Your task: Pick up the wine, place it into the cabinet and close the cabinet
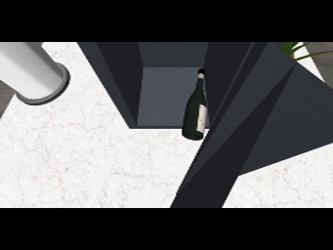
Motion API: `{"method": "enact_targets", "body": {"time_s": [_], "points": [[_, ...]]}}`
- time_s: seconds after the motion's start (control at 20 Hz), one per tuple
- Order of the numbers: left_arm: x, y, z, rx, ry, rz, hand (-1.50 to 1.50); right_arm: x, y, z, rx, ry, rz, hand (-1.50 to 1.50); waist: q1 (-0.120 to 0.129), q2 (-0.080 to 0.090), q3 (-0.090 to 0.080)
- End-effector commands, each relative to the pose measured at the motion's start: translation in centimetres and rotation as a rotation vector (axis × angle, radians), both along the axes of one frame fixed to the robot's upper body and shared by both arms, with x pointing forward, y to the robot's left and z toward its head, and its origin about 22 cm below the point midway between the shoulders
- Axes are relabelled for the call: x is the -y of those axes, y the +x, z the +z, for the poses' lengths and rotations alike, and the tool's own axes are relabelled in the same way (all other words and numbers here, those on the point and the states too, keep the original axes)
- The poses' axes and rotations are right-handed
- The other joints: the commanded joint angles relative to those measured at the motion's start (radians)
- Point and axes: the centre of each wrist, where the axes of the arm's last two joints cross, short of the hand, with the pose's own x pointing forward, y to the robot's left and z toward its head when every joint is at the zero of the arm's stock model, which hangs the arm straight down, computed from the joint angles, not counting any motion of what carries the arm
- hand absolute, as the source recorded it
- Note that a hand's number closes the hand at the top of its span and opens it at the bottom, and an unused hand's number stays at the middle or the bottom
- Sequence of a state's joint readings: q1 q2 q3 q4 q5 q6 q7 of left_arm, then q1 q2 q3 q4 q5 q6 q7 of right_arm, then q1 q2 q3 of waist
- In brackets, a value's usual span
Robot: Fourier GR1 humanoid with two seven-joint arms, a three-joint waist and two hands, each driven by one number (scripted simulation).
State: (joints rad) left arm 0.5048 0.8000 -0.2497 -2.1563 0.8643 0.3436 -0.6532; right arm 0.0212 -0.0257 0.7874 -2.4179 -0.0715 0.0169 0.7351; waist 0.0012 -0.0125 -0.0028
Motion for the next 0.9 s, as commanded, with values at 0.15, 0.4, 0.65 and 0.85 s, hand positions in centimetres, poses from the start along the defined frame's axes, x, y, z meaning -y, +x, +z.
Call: {"method": "enact_targets", "body": {"time_s": [0.15,0.4,0.65,0.85], "points": [[-2.1,0.8,0.8,-0.012,-0.004,-0.004,-1.50,-3.2,-2.4,1.3,0.151,0.046,0.048,1.50,0.002,0.003,0.000],[-1.2,0.1,0.4,-0.008,-0.042,-0.050,-1.50,-4.7,-2.0,1.6,0.207,0.029,-0.002,1.50,0.012,0.003,-0.001],[-1.7,1.5,1.1,-0.018,-0.060,-0.096,-1.50,-5.9,0.3,2.7,0.209,0.008,-0.036,1.50,0.020,0.011,-0.001],[-1.5,1.1,0.6,-0.022,-0.064,-0.081,-1.50,-7.1,1.4,3.1,0.181,0.010,-0.021,1.50,0.035,0.012,-0.002]]}}
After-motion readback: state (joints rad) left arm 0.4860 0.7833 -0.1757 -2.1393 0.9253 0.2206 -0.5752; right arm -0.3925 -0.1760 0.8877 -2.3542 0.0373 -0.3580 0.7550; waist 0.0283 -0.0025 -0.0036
